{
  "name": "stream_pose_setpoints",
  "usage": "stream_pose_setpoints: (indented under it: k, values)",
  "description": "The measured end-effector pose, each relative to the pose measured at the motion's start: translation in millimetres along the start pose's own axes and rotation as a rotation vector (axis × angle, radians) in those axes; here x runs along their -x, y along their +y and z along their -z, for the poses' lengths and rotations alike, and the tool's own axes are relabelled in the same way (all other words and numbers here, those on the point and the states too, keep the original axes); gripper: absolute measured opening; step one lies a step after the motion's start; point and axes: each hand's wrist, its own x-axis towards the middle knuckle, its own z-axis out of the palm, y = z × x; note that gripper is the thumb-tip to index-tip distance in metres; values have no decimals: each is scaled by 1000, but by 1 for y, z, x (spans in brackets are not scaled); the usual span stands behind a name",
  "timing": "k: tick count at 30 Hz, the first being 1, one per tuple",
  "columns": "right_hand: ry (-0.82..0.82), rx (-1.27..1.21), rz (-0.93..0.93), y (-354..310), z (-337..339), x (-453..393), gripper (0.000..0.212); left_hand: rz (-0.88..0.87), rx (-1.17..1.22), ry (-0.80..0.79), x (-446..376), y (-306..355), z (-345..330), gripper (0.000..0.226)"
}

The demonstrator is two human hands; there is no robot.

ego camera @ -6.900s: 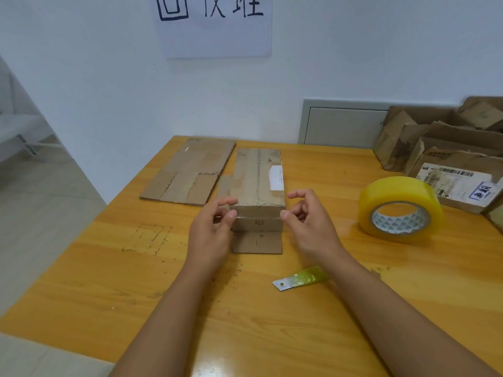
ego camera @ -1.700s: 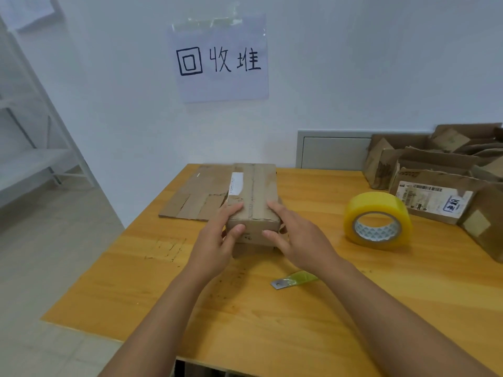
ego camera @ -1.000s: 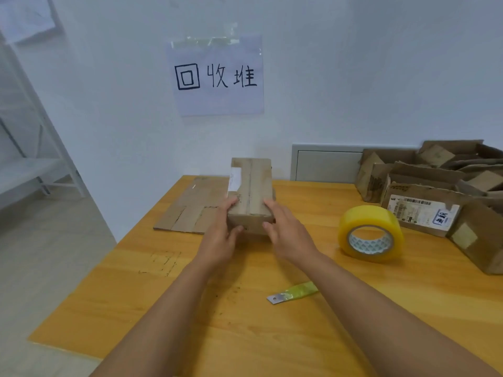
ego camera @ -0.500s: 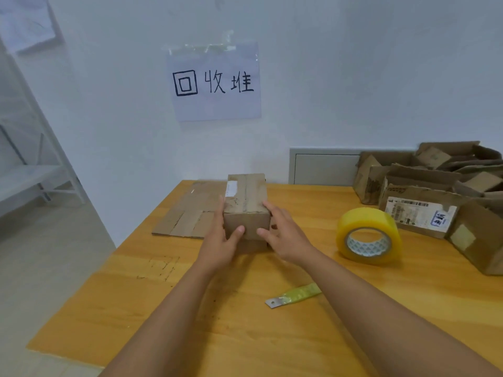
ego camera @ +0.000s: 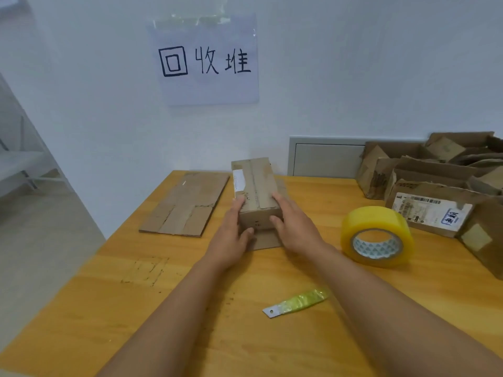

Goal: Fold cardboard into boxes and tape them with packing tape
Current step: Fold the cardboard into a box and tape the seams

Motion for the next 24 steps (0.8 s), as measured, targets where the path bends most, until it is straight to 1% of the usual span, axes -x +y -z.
stream_pose_setpoints:
  k: [4, 7, 10, 13, 16, 18, 21, 22, 24]
  values:
    - [-40, -8, 2, 0, -2, -5, 55, 9, -14, 96, -3, -1, -4, 57]
    - [-25, -12, 30, -4, 0, -5, 51, 32, -51, 161, 1, 9, 4, 47]
    - [-21, 17, 101, -12, 1, -1, 47, 33, -139, 195, 13, 15, 18, 43]
    - [-77, 34, 146, -19, -5, 11, 46, 50, -237, 193, 32, 13, 29, 42]
    - [-101, 10, 146, -21, -17, 21, 46, 92, -295, 150, 46, 12, 30, 44]
    - [-95, 16, 126, -22, -20, 24, 46, 103, -342, 176, 47, 14, 28, 47]
    - [-116, 53, 93, -25, -16, 24, 47, -25, -538, 207, 41, 21, 22, 47]
    - [-138, 75, 84, -26, -12, 23, 48, -65, -574, 198, 40, 22, 19, 45]
    - [-197, 148, 90, -31, 1, 21, 50, -62, -577, 201, 37, 24, 16, 38]
